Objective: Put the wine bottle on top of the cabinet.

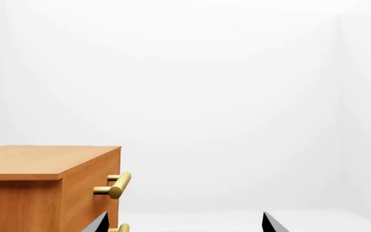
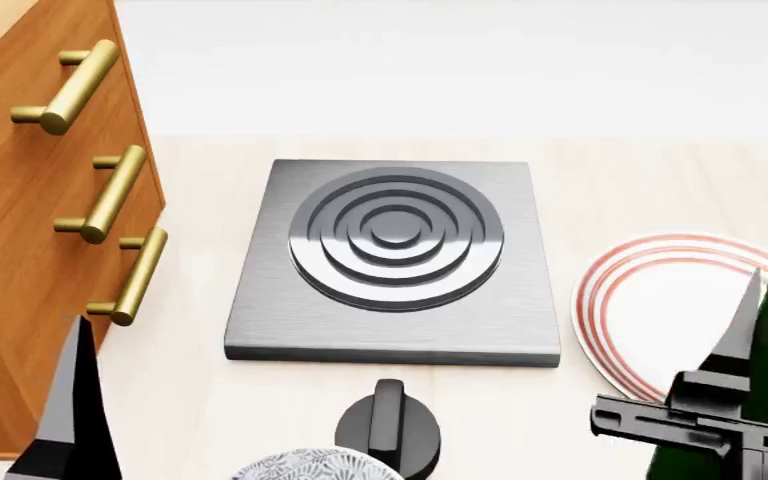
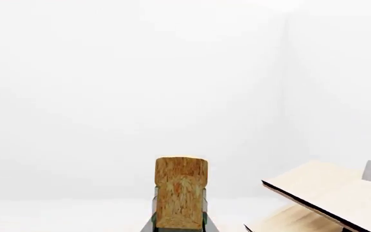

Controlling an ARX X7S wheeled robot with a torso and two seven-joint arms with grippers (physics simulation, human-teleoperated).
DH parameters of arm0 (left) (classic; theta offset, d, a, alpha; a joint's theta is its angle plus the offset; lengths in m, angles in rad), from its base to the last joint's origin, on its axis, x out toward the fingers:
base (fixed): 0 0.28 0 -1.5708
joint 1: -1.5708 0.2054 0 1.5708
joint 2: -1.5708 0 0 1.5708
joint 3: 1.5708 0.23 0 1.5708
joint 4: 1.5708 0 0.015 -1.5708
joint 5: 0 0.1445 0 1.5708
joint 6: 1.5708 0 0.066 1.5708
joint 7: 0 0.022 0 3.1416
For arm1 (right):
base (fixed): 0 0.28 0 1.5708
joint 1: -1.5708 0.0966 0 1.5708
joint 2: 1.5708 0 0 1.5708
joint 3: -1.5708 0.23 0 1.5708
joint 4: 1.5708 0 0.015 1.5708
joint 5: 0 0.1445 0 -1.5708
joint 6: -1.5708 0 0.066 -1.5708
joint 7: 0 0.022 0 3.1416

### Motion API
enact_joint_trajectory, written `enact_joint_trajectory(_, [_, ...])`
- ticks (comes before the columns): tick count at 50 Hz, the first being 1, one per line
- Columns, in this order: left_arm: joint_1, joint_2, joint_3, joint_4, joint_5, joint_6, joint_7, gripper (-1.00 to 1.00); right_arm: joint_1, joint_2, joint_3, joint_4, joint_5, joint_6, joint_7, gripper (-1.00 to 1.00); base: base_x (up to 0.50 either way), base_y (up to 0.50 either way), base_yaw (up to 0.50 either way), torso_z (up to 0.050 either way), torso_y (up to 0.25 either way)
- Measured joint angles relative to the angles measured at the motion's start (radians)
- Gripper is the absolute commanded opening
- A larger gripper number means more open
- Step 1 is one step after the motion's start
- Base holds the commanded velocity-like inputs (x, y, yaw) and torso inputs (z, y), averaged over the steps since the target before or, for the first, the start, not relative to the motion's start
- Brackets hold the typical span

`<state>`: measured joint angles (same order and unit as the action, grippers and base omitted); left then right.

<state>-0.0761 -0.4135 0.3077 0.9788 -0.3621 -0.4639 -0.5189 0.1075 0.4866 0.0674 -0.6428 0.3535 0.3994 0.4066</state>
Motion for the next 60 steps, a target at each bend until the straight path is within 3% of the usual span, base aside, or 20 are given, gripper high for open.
enact_joint_trajectory(30, [-0.019, -0.023, 0.035, -0.012, -0.025, 0.006, -0.027, 1.0, 0.43, -0.073, -0.135, 0.074, 0.208, 0.246, -0.066, -1.0, 0.0, 0.0, 0.0, 0.0, 0.001])
enact_joint_trajectory(45, [-0.078, -0.006, 0.083, -0.038, -0.098, -0.044, -0.008, 1.0, 0.536, -0.129, -0.198, 0.151, 0.231, 0.261, -0.092, -1.0, 0.0, 0.0, 0.0, 0.0, 0.001])
enact_joint_trajectory(60, [-0.19, 0.064, 0.204, -0.144, -0.159, -0.098, 0.079, 1.0, 0.572, -0.17, -0.228, 0.198, 0.236, 0.25, -0.093, -1.0, 0.0, 0.0, 0.0, 0.0, 0.001])
